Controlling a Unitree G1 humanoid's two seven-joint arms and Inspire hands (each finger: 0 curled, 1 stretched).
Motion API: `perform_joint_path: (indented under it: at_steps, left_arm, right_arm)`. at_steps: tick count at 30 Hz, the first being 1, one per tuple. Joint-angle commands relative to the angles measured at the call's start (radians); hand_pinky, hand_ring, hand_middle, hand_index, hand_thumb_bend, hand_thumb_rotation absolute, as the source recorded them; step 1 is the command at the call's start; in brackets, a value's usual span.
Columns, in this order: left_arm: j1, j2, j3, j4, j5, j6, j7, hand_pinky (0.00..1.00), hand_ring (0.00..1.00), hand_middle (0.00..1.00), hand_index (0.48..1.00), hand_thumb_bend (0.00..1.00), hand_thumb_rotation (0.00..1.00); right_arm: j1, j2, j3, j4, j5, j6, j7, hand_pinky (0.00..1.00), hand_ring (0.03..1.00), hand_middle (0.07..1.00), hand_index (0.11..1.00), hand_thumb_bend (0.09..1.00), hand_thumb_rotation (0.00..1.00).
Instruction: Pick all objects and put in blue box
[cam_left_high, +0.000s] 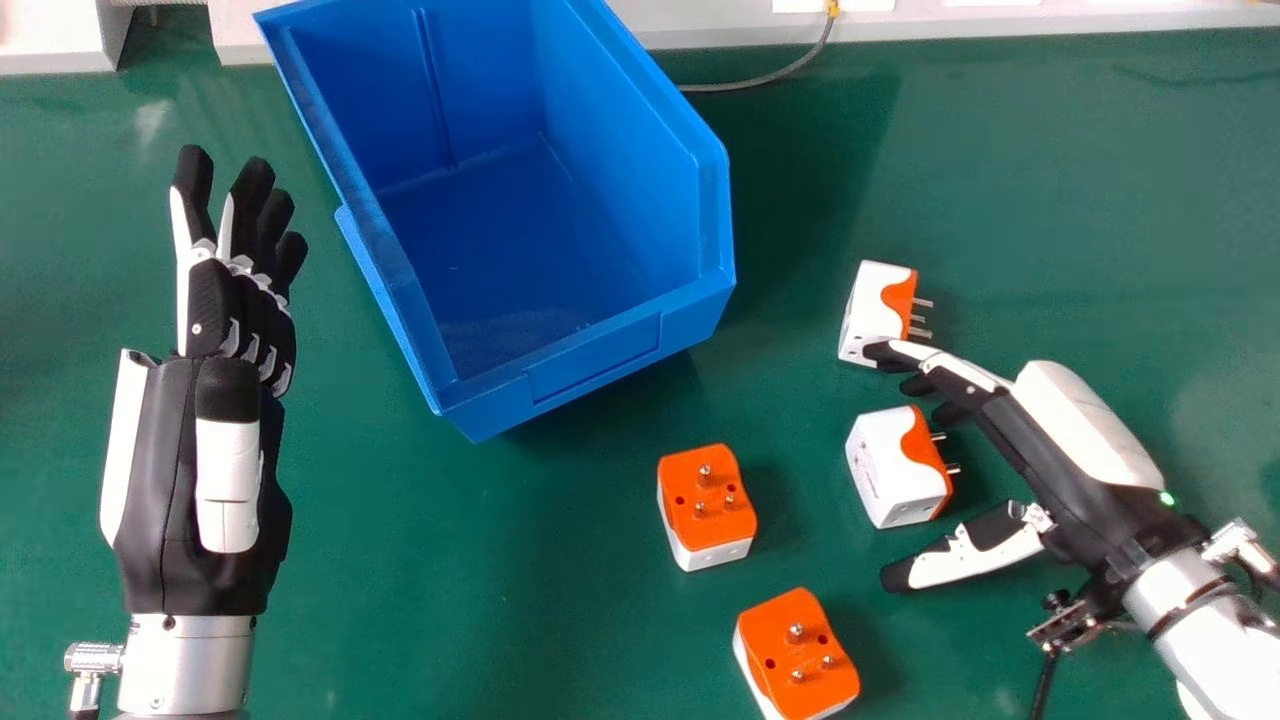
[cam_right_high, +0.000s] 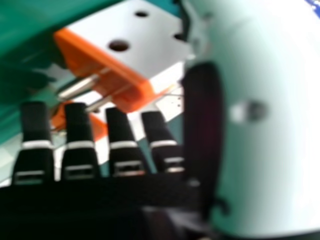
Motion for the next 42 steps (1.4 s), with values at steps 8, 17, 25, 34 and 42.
perform_joint_path:
  at_steps: [8,17,25,34,42]
  left_arm:
    - [0.005,0.004,-0.003,-0.016,0.000,-0.008,-0.003,1.00,1.00,1.00,0.990,0.87,0.96]
    - [0.006,0.003,-0.006,-0.023,-0.007,0.003,-0.006,1.00,1.00,1.00,0.990,0.87,0.96]
    - [0.005,0.003,-0.003,-0.029,-0.001,0.003,-0.001,1.00,1.00,1.00,0.989,0.87,0.96]
    - [-0.006,0.001,0.002,-0.008,0.005,-0.012,0.001,1.00,1.00,1.00,0.988,0.87,0.96]
    - [-0.011,0.005,0.006,0.000,0.001,-0.015,-0.002,1.00,1.00,1.00,0.988,0.86,0.96]
  right_arm:
    - [0.003,-0.002,0.002,-0.005,-0.013,-0.032,-0.065,0.52,0.642,0.686,0.699,0.876,0.02]
    - [0.002,0.001,-0.005,-0.004,-0.004,-0.037,-0.071,0.49,0.577,0.618,0.637,0.840,0.00]
    - [0.001,-0.001,0.009,-0.018,-0.044,-0.030,-0.138,0.47,0.558,0.593,0.613,0.835,0.00]
    - [-0.006,-0.010,0.011,-0.019,-0.043,-0.051,-0.143,0.46,0.523,0.533,0.545,0.654,0.01]
    - [-0.002,-0.010,0.000,-0.024,-0.028,-0.070,-0.123,0.43,0.480,0.491,0.513,0.561,0.00]
